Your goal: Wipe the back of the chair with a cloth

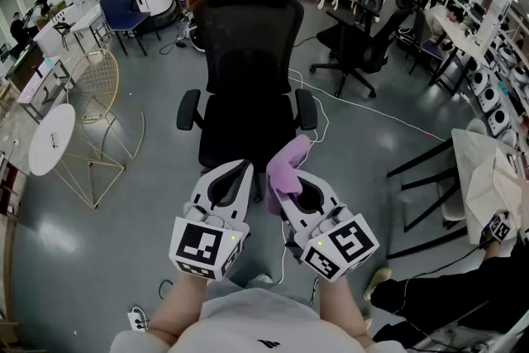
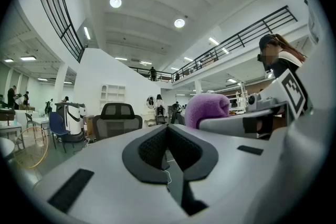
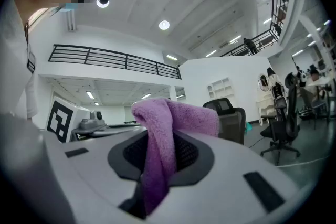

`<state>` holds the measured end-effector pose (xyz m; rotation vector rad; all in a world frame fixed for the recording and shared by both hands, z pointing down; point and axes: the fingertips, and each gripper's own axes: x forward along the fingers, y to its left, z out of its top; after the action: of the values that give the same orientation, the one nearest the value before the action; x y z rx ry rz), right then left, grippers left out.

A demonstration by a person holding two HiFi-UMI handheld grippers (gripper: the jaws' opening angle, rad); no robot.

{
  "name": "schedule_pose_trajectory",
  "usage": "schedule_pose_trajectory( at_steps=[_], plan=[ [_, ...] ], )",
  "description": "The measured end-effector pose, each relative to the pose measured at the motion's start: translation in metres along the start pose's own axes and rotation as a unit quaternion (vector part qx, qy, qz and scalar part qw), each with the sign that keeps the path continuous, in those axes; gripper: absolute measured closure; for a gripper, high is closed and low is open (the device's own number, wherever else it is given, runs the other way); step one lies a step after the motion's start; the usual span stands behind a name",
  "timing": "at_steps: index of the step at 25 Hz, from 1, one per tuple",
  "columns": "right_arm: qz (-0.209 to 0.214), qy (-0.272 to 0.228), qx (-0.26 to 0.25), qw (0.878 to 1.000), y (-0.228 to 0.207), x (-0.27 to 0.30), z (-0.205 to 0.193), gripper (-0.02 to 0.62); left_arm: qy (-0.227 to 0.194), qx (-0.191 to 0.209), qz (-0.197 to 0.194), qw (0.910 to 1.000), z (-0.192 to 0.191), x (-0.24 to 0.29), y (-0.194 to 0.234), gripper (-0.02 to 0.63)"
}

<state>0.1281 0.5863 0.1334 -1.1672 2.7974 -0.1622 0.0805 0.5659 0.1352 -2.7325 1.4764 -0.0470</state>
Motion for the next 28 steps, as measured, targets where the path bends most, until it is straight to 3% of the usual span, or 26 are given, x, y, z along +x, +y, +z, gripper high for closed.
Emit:
schedule_pose_trajectory(
  at_steps=[14, 21, 28],
  plan=[
    [-0.001, 0.001, 0.006, 1.000, -0.008, 0.004, -0.009, 0.523, 0.006, 0.005, 0.010, 0.9999, -0.004, 0.002, 0.004, 0.597],
    [-0.003, -0.001, 0.043, 0.999, -0.021, 0.007, -0.014, 0.522, 0.018, 0.001, 0.004, 0.9998, -0.013, 0.012, 0.005, 0.597],
    [-0.009, 0.018, 0.019, 1.000, -0.050, 0.025, -0.018, 0.522, 0.023, -0.001, -0.004, 0.9997, -0.016, 0.047, 0.018, 0.597]
  ],
)
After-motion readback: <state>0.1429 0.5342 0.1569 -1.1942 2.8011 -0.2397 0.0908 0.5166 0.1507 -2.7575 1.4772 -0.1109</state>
